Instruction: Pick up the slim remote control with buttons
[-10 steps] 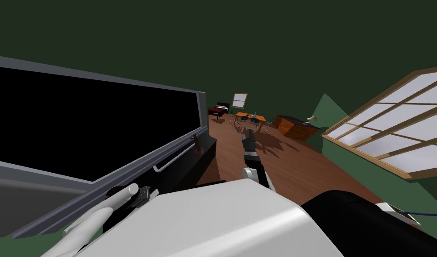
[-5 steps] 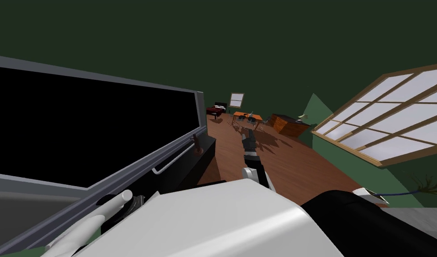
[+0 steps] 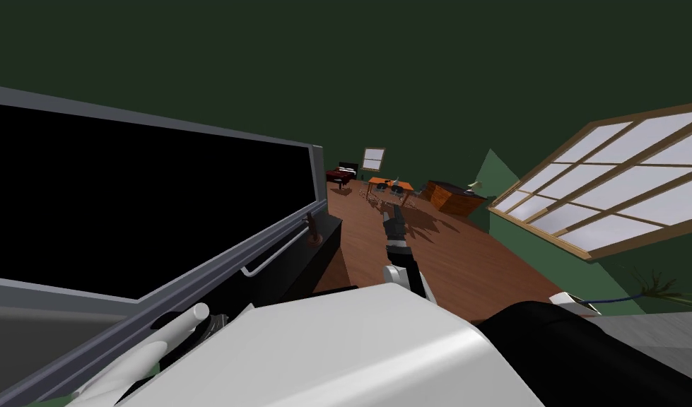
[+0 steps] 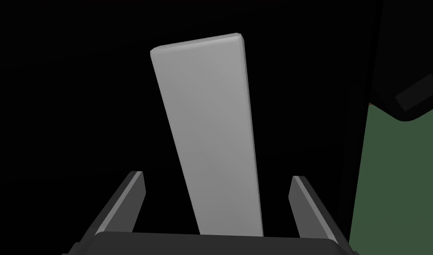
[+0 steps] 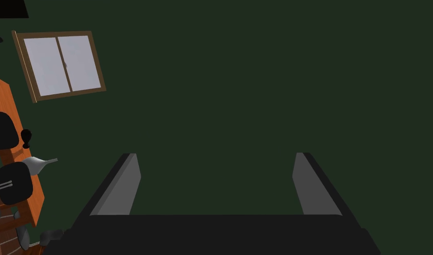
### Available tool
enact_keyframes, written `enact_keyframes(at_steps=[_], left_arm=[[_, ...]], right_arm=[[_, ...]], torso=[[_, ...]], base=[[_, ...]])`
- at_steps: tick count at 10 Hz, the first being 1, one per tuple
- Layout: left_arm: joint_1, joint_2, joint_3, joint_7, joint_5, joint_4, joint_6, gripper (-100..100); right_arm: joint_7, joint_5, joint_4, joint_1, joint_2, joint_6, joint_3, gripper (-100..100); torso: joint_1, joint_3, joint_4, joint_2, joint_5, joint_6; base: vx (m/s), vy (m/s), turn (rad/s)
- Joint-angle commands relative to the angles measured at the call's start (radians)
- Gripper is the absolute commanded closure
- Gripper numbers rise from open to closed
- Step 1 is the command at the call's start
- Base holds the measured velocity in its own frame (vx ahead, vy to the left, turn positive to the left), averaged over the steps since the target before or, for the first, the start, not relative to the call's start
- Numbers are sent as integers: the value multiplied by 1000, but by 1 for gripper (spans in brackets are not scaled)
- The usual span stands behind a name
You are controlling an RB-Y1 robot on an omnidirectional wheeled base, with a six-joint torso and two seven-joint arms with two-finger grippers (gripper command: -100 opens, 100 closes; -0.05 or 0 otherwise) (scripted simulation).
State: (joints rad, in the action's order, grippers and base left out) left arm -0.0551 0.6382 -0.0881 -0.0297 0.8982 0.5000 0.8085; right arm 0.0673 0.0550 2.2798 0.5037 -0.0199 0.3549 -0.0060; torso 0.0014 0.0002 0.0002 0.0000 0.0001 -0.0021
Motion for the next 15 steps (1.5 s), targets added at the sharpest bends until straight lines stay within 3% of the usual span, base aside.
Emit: enact_keyframes(at_steps=[1, 2, 3, 4, 5, 6, 7, 8, 15], left_arm=[[-7, -3, 3, -13, 9, -29, -3, -100], [-7, -2, 2, -10, 6, -22, -4, -100], [-8, -3, 2, -12, 6, -24, -5, 0], [-23, -27, 13, 13, -33, -11, -1, -100], [-23, -27, 13, 13, -33, -11, -1, -100], [-38, -52, 25, 37, -73, 2, 3, -100], [-38, -52, 25, 37, -73, 2, 3, -100], [-53, -77, 36, 61, -113, 16, 7, -100], [-53, -77, 36, 61, -113, 16, 7, -100]], right_arm=[[0, 0, 0, 0, 0, 0, 0, 0], [0, 0, 0, 0, 0, 0, 0, 0], [0, 0, 0, 0, 0, 0, 0, 0], [0, 0, 0, 0, 0, 0, 0, 0], [0, 0, 0, 0, 0, 0, 0, 0], [0, 0, 0, 0, 0, 0, 0, 0], [0, 0, 0, 0, 0, 0, 0, 0], [0, 0, 0, 0, 0, 0, 0, 0], [0, 0, 0, 0, 0, 0, 0, 0]], torso=[[0, 0, 0, 0, 0, 0], [1, 0, 0, 0, 0, 0], [0, 0, 0, 0, 0, 0], [0, 0, 0, 0, 0, 0], [-1, 0, 0, 0, 0, 0], [-2, -1, 0, -1, 0, 0], [-3, -1, 0, -2, 0, 0], [-2, -1, 0, -1, 0, 0], [-1, 0, 0, 0, 1, 0]], base=[[-3, 16, -37], [-2, 11, -12], [0, 0, 0], [6, 3, 81], [12, -16, 44], [25, -29, 96], [12, -19, 97], [19, -22, 77], [-2, 0, 9]])
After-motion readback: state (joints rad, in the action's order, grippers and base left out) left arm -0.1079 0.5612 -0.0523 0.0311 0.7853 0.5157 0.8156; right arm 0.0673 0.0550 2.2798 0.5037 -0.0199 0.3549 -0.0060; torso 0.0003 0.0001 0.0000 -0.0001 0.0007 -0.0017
